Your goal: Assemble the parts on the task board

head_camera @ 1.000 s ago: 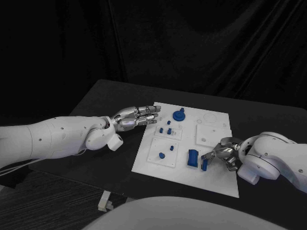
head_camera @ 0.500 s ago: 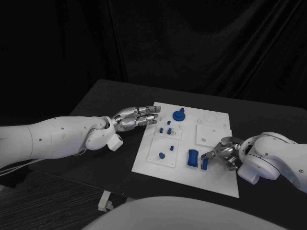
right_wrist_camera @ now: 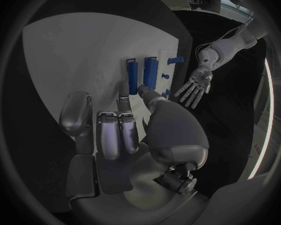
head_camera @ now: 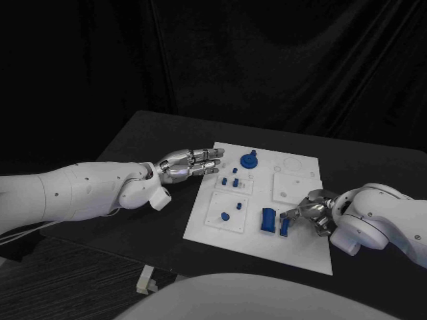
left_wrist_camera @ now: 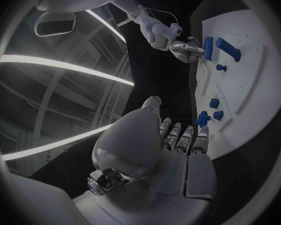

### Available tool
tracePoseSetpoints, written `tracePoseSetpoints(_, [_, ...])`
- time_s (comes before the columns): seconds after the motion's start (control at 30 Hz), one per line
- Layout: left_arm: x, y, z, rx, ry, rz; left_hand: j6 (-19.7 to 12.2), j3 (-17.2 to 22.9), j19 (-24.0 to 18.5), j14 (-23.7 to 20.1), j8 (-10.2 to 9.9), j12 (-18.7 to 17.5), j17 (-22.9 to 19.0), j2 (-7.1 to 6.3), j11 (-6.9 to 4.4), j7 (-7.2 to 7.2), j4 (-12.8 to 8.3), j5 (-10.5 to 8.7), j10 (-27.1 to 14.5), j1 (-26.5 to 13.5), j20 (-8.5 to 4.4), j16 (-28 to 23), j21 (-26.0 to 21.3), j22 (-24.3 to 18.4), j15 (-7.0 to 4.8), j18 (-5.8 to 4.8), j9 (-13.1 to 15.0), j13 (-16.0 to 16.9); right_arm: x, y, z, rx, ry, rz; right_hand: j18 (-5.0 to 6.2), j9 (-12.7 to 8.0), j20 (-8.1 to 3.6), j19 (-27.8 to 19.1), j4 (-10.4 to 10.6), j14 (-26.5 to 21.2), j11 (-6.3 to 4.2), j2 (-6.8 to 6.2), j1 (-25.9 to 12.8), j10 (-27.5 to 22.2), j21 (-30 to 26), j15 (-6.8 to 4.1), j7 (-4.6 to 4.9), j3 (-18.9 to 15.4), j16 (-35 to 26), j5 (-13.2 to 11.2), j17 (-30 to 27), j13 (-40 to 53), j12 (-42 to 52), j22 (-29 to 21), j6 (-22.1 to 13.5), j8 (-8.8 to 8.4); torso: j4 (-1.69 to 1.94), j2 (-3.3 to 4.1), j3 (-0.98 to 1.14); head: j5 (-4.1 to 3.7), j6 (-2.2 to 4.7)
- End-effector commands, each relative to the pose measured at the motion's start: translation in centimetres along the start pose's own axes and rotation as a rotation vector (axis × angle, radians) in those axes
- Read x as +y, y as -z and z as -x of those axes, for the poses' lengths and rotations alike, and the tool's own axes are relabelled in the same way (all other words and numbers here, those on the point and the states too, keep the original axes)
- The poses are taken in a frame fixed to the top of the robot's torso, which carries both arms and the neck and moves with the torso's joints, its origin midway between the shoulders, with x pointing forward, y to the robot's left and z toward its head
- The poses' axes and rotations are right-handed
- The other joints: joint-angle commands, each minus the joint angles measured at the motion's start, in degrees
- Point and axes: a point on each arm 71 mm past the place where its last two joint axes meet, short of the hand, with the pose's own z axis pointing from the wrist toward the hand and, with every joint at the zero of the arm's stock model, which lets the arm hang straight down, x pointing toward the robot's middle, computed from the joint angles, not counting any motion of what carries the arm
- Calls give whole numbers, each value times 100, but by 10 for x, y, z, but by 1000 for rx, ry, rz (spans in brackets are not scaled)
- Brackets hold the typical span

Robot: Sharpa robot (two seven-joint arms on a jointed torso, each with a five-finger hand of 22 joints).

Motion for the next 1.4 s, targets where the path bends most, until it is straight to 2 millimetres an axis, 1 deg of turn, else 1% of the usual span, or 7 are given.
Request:
tracePoseSetpoints(0.03, [0, -1, -2, 10, 16, -10, -15, 216, 50, 51, -27, 114, 67, 16, 38, 3, -1, 69, 0, 55, 1, 95, -45, 54, 57, -76, -9, -14, 0, -1, -2, 6, 8, -4, -61, 35, 61, -15, 45, 602, -17, -25, -121, 597, -22, -11, -14, -81, 142, -189, 1591, 1584, 95, 908, -102, -38, 0, 1, -1, -5, 1])
tracePoseSetpoints(0.27, [0, -1, -2, 11, 17, -8, -20, 221, 50, 57, -28, 113, 69, 15, 42, 1, -5, 69, 0, 55, 1, 104, -45, 54, 62, -81, -10, -15, 1, -1, -4, 19, 31, -4, -59, 41, 74, -19, 133, 602, 1, -135, -188, 597, -29, 3, 6, -305, 142, -290, 1591, 1584, 95, 905, -121, -39, 1, 0, 0, 1, 1])
tracePoseSetpoints(0.6, [1, -1, -2, 13, 19, -6, -21, 223, 50, 58, -28, 113, 69, 14, 44, 0, -7, 69, 0, 54, 1, 105, -45, 53, 63, -83, -10, -15, 1, 0, -4, 14, 48, 0, -55, 74, 90, -27, 458, 602, 15, -225, -253, 597, -45, 14, 12, -916, 142, -1166, 1591, 1584, 95, 901, -164, -22, 0, 1, -1, 9, 1])
tracePoseSetpoints(0.83, [1, 0, -1, 11, 19, -7, -21, 223, 50, 58, -28, 113, 69, 14, 44, 0, -7, 69, 0, 54, 1, 105, -45, 53, 63, -83, -10, -15, -2, 6, 1, -63, 20, 36, -58, 125, 87, -20, 844, 602, 10, -275, -289, 597, -23, 14, 10, -1218, 142, -1196, 1591, 1584, 95, 907, -177, 11, 0, 1, -1, 26, 1])
tracePoseSetpoints(1.07, [1, 1, 0, 6, 16, -10, -6, 233, 56, 66, -25, 122, 71, 12, 48, 2, -17, 74, 0, 56, 2, 119, -41, 67, 69, -90, -8, -13, -6, 25, 14, -245, -18, 162, -85, 232, 78, 38, 1540, 602, -2, 256, -594, 597, 155, 5, -3, -1314, 142, -528, 1591, 1584, 95, 950, -192, 79, 0, 0, 0, 38, 1])
tracePoseSetpoints(1.27, [0, 2, 0, 4, 15, -14, 1, 242, 59, 69, -23, 131, 71, 11, 50, 6, -25, 80, 2, 59, 1, 124, -39, 73, 71, -94, -6, -12, -6, 42, 23, -381, -14, 290, -116, 173, 76, 83, 1597, 602, 13, 486, -1014, 597, 332, 10, 17, -1572, 142, 49, 1591, 1584, 95, 988, -279, 8, -3, -5, 1, 45, 1])
tracePoseSetpoints(1.4, [0, 2, 0, 2, 14, -16, 14, 255, 62, 72, -21, 141, 71, 13, 60, 11, -36, 89, 5, 62, 1, 128, -37, 79, 69, -99, -5, -11, -6, 49, 23, -410, -1, 356, -131, -125, 121, 87, 1604, 602, 79, 737, -1266, 597, 429, 73, 103, -1922, 142, -323, 1591, 1584, 95, 1005, -433, -211, 2, -3, 1, 25, 1])
